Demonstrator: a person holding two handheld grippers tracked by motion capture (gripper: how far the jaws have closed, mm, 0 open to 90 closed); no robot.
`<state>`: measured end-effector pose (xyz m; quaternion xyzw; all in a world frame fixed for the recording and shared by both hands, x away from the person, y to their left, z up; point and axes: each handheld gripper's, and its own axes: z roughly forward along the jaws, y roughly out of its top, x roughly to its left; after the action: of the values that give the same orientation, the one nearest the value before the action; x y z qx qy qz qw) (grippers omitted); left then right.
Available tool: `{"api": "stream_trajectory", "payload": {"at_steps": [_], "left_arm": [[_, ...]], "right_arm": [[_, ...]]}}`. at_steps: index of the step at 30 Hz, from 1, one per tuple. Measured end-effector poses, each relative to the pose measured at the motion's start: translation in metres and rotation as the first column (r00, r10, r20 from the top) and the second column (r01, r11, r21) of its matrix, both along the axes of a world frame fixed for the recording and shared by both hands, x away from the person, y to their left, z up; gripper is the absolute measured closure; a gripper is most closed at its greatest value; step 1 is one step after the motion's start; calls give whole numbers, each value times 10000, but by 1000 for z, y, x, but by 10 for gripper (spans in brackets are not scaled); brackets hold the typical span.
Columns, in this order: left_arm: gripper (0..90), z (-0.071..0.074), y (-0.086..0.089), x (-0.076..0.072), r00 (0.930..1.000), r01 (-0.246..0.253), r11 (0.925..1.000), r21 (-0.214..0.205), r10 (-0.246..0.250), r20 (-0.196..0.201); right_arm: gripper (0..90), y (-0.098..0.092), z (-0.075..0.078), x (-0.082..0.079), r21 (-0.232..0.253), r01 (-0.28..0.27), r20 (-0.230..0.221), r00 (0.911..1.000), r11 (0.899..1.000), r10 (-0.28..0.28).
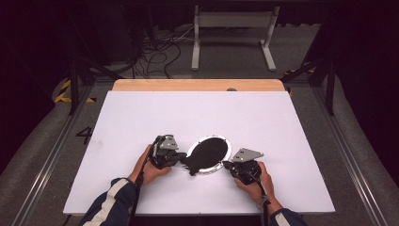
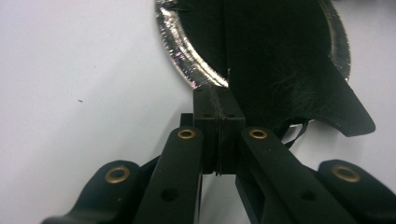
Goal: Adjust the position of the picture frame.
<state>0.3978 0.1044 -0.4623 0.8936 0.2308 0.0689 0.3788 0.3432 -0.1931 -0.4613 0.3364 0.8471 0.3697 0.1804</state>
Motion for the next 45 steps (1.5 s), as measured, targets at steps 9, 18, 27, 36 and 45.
{"api": "stream_trajectory", "payload": {"at_steps": [9, 18, 27, 36, 45], "left_arm": [[899, 0, 2, -8, 9999, 51, 10000, -56, -52, -138], [894, -1, -3, -17, 9998, 133, 9998, -164, -135, -150], [894, -1, -7, -23, 9995, 286, 9995, -104, -287, -93], [857, 1, -3, -30, 9970, 571, 9984, -45, -572, -526], [893, -1, -14, -34, 9983, 390, 9991, -191, -398, -435]], "right_arm": [[900, 4, 1, 18, -177, 343, 100, 9994, 9993, -341], [900, 2, 2, 44, -262, 1112, 237, 9936, 9934, -1106], [900, 0, 1, 39, -191, 1071, 212, 9941, 9941, -1067], [900, 0, 1, 4, 63, 21, -196, 9998, 10000, -20], [900, 4, 0, 3, 128, 180, -178, 9997, 9998, -177]]}}
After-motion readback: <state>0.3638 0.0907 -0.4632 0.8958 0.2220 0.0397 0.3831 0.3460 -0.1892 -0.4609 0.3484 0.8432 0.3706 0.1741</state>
